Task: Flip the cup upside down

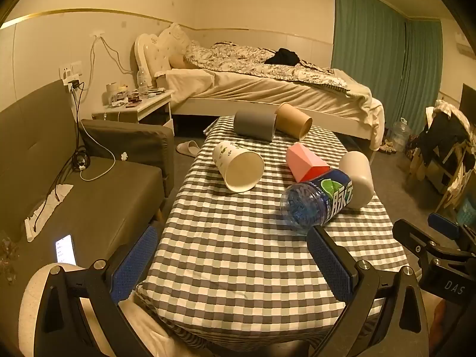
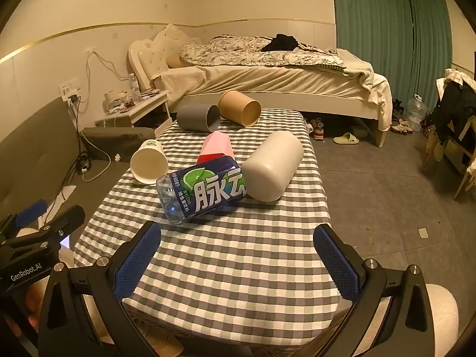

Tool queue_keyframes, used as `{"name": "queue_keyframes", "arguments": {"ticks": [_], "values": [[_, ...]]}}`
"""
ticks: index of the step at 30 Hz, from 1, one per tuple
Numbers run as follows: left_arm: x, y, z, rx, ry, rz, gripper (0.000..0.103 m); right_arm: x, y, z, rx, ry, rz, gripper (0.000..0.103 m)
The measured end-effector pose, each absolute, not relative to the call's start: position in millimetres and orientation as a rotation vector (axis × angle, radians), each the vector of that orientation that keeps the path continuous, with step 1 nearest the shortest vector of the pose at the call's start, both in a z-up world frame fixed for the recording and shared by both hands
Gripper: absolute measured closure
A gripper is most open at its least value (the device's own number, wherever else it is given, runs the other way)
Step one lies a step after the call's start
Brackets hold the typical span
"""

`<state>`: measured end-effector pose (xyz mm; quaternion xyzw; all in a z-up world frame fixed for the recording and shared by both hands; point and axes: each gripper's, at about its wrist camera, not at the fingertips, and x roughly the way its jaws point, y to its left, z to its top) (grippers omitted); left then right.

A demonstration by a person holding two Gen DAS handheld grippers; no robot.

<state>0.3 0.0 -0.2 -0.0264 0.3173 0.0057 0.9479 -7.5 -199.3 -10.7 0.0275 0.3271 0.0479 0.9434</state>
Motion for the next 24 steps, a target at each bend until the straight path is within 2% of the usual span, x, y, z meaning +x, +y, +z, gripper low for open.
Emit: {"name": "queue_keyframes", "arguments": {"ticks": [24], "values": [[0.0,-0.3,-0.1,-0.052,0.646,0.013,0.000,-6.5,-199.2,-11.1,0.050,0.666,0.105,0.000]]}}
